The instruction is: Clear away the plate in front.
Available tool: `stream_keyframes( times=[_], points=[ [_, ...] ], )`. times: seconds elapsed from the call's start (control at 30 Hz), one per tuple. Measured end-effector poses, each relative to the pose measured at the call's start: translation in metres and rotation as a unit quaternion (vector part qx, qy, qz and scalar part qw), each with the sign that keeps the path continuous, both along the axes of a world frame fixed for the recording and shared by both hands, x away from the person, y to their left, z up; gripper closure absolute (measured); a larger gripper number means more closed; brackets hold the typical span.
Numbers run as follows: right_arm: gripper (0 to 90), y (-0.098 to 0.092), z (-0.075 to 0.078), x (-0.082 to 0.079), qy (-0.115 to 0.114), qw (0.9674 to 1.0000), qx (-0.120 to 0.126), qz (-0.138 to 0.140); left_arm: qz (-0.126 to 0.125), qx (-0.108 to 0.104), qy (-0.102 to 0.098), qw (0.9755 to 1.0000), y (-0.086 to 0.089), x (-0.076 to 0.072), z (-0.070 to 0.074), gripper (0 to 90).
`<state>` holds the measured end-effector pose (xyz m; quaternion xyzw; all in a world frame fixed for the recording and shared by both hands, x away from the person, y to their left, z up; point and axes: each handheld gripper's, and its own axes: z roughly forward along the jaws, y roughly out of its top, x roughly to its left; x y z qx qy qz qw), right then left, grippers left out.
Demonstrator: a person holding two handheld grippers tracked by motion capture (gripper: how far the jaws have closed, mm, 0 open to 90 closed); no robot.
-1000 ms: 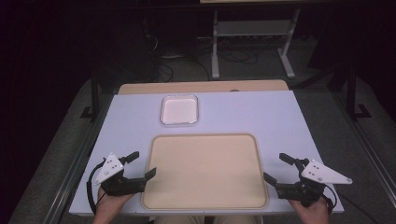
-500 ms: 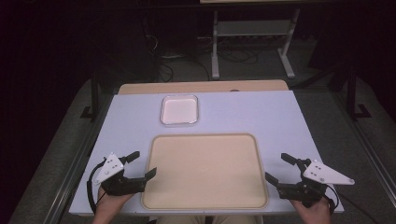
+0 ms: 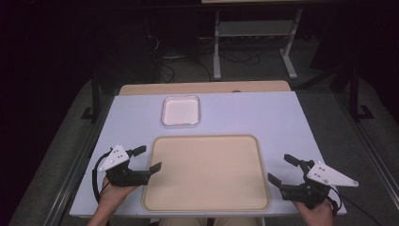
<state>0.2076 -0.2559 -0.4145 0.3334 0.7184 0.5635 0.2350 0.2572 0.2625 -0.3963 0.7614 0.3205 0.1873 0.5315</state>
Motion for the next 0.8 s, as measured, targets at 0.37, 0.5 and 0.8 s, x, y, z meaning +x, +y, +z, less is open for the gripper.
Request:
stream_keyframes(
  times=[0.37, 0.5, 0.8],
  points=[
    [13.2, -0.003, -0.001, 0.002, 0.005, 1.0, -0.001, -0.006, -0.014, 0.007, -0.003, 0.9999, -0.006, 0.026, 0.017, 15.4],
    [13.2, -0.003, 0.0, 0.001, 0.001, 1.0, 0.004, -0.008, -0.022, 0.006, 0.002, 0.9997, -0.012, 0.036, 0.018, 15.3],
    [13.2, -0.002, 0.001, 0.002, 0.0, 0.9999, 0.004, -0.01, -0.022, 0.008, 0.005, 0.9997, -0.019, 0.054, 0.02, 15.5]
  ],
)
